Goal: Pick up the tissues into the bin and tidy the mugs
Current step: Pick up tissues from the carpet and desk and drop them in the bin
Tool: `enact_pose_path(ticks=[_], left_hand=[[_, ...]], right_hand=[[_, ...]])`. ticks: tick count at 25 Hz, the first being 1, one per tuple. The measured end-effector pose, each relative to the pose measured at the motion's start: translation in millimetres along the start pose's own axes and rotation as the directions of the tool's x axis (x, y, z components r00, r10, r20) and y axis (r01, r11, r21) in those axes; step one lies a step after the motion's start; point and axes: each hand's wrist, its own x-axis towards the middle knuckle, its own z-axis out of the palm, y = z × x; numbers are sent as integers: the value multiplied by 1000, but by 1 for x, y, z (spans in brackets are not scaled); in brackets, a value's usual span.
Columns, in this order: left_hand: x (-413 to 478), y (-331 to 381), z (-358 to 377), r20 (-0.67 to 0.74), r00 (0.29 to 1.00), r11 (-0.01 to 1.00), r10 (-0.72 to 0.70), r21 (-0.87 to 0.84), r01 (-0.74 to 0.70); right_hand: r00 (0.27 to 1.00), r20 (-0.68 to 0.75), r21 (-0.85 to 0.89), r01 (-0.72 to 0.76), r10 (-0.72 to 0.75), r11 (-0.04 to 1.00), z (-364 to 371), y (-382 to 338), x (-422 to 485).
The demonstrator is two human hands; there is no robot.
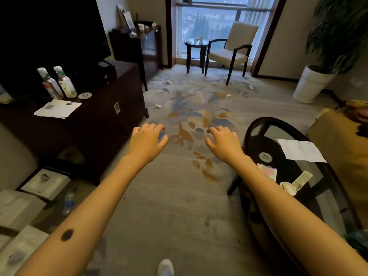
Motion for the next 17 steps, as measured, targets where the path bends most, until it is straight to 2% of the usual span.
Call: enact_pose_path(ticks=[3,11,17], left_hand=[[50,-22,20,6,1000,999,20,-25,-20],[180,-80,66,144,988,996,61,-71,-51],[308,-115,108,136,989,995,60,-82,-49]], right_hand=[[1000,-19,-1,6,-6,1000,18,2,57],[997,50,17,-51,50,999,58,2,200],[996,55,-24,-66,67,998,71,30,334]])
